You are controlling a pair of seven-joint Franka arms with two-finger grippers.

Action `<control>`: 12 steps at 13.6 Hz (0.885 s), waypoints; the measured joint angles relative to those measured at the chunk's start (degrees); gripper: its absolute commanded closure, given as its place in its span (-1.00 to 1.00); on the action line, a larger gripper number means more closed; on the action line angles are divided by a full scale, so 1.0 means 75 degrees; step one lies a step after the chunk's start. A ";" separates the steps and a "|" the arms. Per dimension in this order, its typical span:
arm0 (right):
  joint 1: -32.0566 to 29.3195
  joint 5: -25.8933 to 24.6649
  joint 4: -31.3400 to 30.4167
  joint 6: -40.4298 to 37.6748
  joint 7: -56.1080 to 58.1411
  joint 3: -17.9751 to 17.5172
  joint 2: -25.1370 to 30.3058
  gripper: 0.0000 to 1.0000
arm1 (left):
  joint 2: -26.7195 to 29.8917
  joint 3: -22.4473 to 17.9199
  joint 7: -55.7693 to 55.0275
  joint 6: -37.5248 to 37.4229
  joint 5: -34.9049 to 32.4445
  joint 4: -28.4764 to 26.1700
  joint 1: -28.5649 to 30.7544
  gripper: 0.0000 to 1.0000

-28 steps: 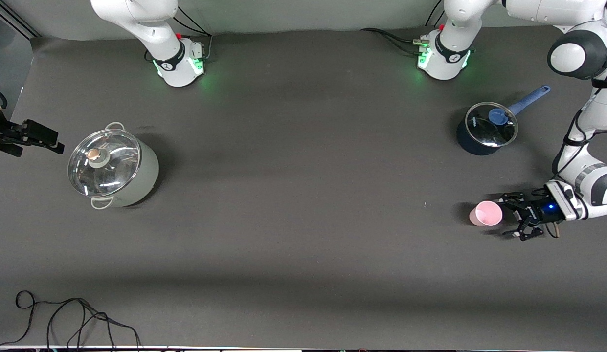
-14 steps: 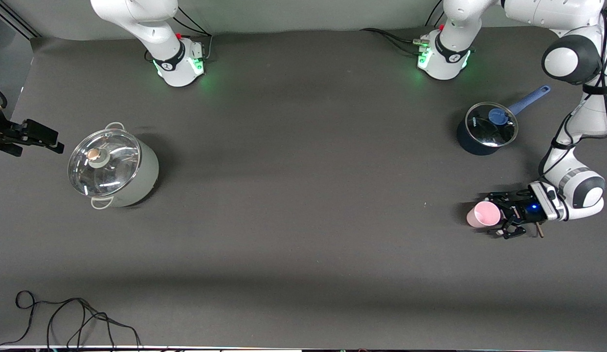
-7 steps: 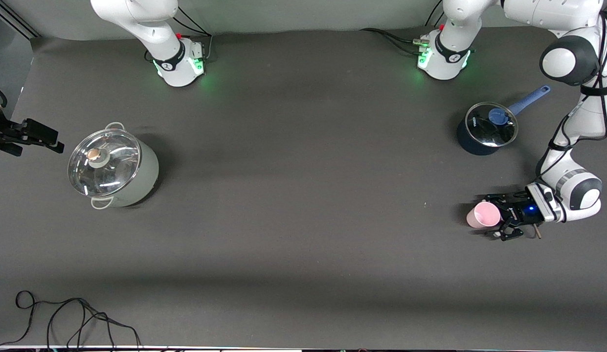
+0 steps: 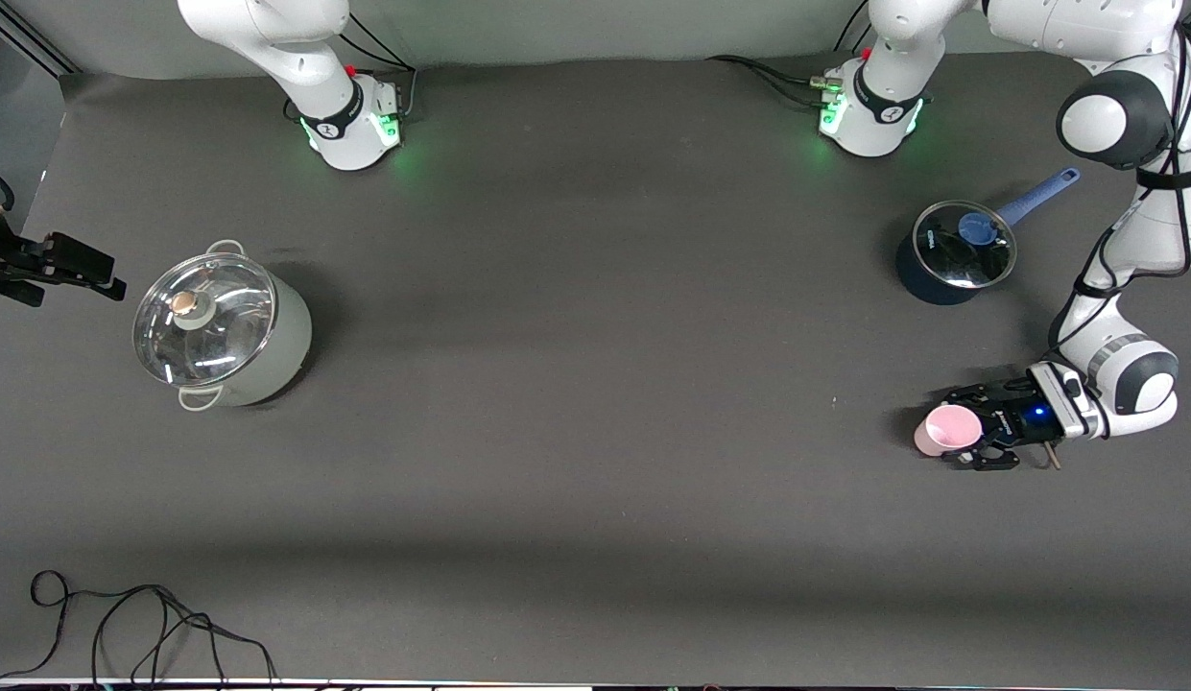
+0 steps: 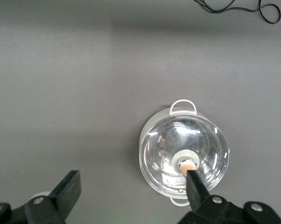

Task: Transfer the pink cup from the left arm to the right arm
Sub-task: 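Lift the pink cup with the left gripper off the table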

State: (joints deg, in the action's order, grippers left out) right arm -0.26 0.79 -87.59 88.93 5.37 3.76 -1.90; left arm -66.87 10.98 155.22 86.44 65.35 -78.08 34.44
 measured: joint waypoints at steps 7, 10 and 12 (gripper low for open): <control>0.0000 0.0000 0.0003 0.0000 0.0000 0.0000 0.0011 -1.00 | 0.0010 0.0590 -0.0278 0.0264 0.0075 0.0230 -0.0363 1.00; 0.0000 0.0000 0.0006 0.0000 0.0000 0.0000 0.0023 -1.00 | 0.0140 0.1176 -0.0741 0.1196 0.0076 0.0322 -0.0408 1.00; 0.0000 0.0000 0.0008 0.0000 0.0000 0.0000 0.0039 -1.00 | 0.0345 0.1313 -0.1063 0.1742 0.0070 0.0370 -0.0478 1.00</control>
State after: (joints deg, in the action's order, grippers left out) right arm -0.26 0.79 -87.53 88.93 5.37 3.76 -1.61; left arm -64.29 20.83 147.24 99.51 65.87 -75.30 30.85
